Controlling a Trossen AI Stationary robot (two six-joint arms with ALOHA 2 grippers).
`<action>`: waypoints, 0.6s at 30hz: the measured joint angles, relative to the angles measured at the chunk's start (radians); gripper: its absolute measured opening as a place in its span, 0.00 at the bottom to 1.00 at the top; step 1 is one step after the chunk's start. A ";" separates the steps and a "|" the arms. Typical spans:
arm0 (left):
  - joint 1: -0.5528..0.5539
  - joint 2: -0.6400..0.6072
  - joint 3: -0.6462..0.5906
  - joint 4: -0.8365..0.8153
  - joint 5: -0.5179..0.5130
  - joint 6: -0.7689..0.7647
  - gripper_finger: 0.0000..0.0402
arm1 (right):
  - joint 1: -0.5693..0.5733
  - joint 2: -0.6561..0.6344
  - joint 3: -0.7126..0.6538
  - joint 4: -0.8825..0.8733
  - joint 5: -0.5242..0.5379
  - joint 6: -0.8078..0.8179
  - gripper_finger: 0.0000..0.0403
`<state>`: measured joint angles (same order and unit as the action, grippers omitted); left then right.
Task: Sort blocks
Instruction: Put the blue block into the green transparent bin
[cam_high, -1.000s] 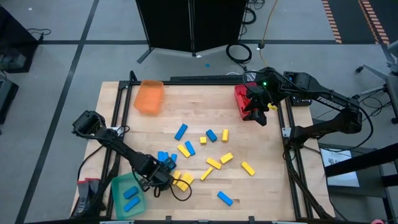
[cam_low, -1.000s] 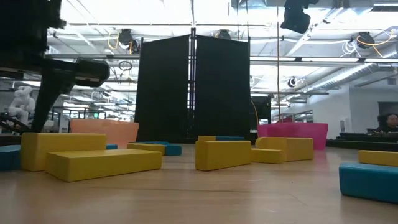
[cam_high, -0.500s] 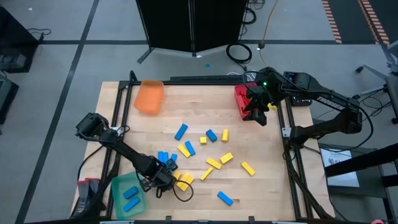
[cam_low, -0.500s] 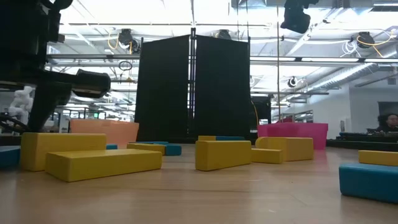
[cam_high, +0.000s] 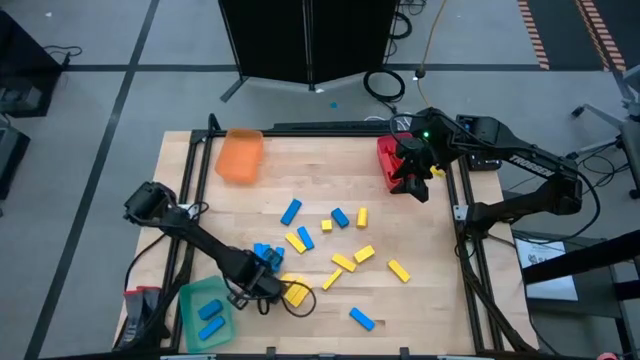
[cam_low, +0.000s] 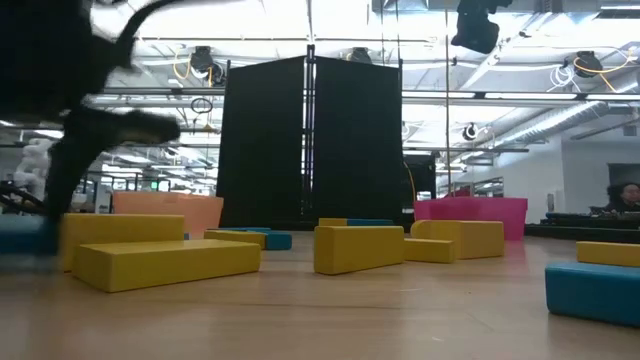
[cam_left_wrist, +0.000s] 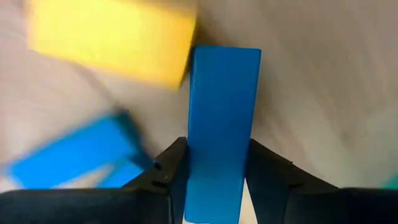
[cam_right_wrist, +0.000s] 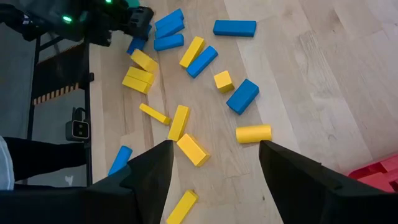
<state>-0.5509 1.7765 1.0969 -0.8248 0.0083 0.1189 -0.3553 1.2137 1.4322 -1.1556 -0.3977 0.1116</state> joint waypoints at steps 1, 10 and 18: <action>0.000 -0.012 0.013 -0.002 -0.022 -0.027 0.32 | 0.000 0.000 0.000 0.000 0.000 0.000 0.58; -0.002 -0.197 0.078 -0.145 -0.169 -0.507 0.32 | 0.000 0.000 0.000 0.004 0.000 -0.003 0.58; -0.082 -0.307 0.164 -0.313 -0.086 -1.054 0.32 | 0.000 0.000 0.000 0.005 0.000 -0.044 0.58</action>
<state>-0.6329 1.4690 1.2612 -1.1381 -0.0774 -0.9354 -0.3553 1.2139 1.4322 -1.1502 -0.3973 0.0674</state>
